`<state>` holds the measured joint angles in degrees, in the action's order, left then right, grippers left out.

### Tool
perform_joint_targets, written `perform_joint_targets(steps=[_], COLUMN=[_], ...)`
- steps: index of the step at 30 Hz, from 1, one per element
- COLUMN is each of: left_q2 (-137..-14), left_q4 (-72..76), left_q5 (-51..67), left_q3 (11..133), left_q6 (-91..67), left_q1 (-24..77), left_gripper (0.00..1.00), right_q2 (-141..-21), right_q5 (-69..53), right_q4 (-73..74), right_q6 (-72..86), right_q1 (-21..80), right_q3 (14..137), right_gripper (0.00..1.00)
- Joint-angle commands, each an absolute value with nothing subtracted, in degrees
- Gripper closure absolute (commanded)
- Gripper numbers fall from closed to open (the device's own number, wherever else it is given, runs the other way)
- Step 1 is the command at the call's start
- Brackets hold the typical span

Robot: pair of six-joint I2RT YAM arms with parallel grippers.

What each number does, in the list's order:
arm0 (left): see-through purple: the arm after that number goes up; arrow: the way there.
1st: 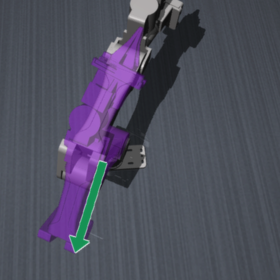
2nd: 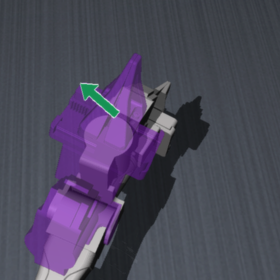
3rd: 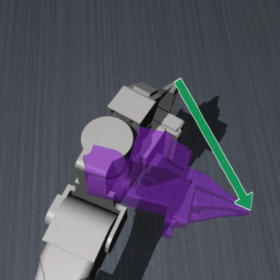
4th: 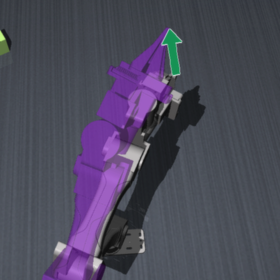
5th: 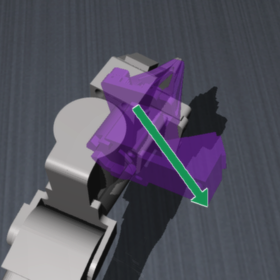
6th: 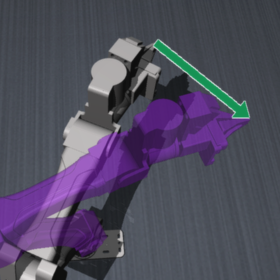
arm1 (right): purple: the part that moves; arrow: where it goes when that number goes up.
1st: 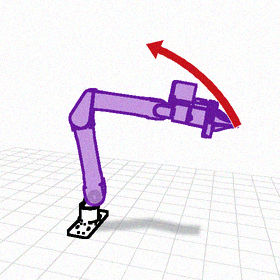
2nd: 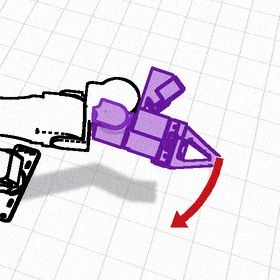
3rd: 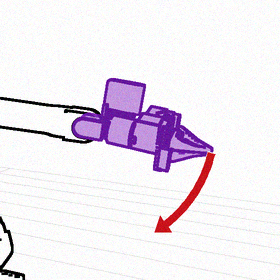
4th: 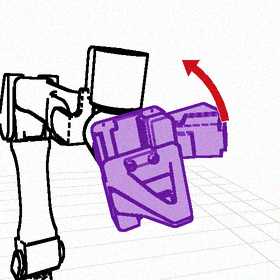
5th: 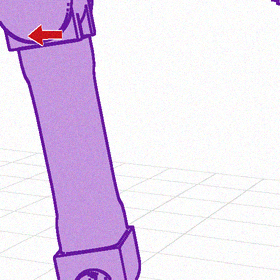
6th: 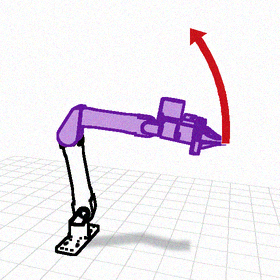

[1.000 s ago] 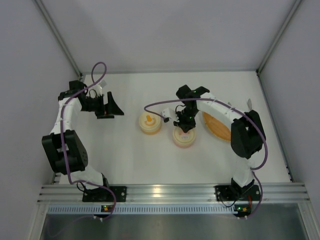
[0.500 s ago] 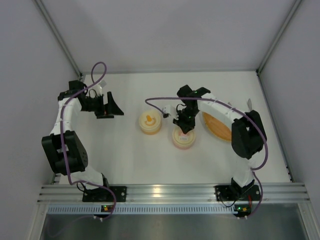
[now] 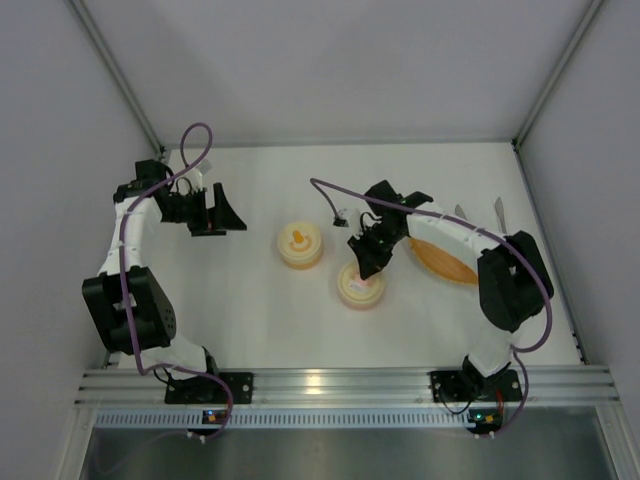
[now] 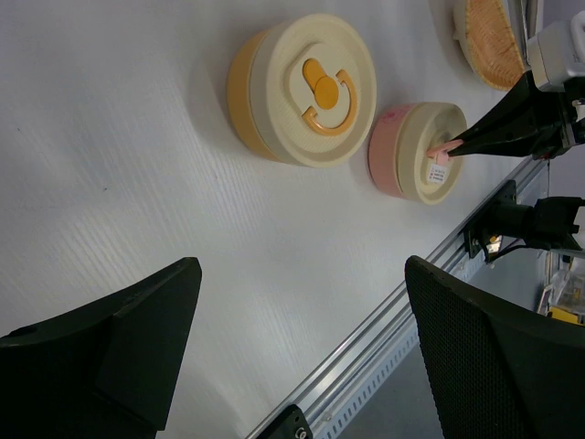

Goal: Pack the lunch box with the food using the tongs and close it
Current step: Close the box lid on the packing box, then adjust the box lid on the packing box.

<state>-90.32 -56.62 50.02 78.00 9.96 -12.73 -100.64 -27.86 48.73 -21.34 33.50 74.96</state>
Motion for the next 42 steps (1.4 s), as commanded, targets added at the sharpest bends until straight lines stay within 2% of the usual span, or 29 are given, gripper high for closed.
perform_joint_targets(steps=[1,6,14,23,26,29,31,33,38,41,42], left_q2=[-88.1,-88.1,-88.1,-87.5,-87.2,-87.0,-87.0,-86.7,-86.5,-86.5,-86.6], left_q4=[-56.0,-56.2,-56.9,-57.9,-58.0,-57.8,-57.6,-57.2,-57.0,-57.0,-56.9], left_q5=[50.8,50.6,51.2,52.3,52.2,51.9,51.7,51.7,51.6,51.6,51.6], left_q3=[77.9,78.0,78.2,78.1,78.1,78.1,78.0,77.8,77.6,77.6,77.6], left_q6=[10.5,10.9,11.3,12.4,12.5,12.5,12.2,12.0,11.8,11.9,11.9], left_q1=[-13.3,-13.3,-13.3,-13.3,-13.3,-13.2,-13.3,-13.3,-13.2,-13.2,-13.3], left_gripper=[0.02,0.02,0.02,0.02,0.02,0.02,0.02,0.02,0.02,0.02,0.02], right_q2=[-103.7,-103.8,-103.4,-101.4,-100.8,-100.5,-100.5,-100.5,-99.2,-98.4,-98.2], right_q5=[-26.7,-27.4,-28.7,-30.4,-29.7,-28.2,-26.9,-25.7,-24.7,-29.0,-32.4], right_q4=[43.3,42.4,44.3,48.8,50.6,51.6,52.1,52.3,52.2,53.5,54.1], right_q6=[-14.9,-15.3,-17.5,-20.3,-21.5,-22.0,-22.5,-23.1,-25.1,-25.9,-26.2], right_q1=[33.9,33.9,33.7,32.9,32.7,32.6,32.6,32.4,32.3,32.3,32.3], right_q3=[69.3,68.3,69.7,74.4,77.0,79.6,81.6,82.8,85.1,86.0,86.1], right_gripper=[1.0,1.0,0.77,0.63,0.52,0.37,0.23,0.14,0.15,0.21,0.3])
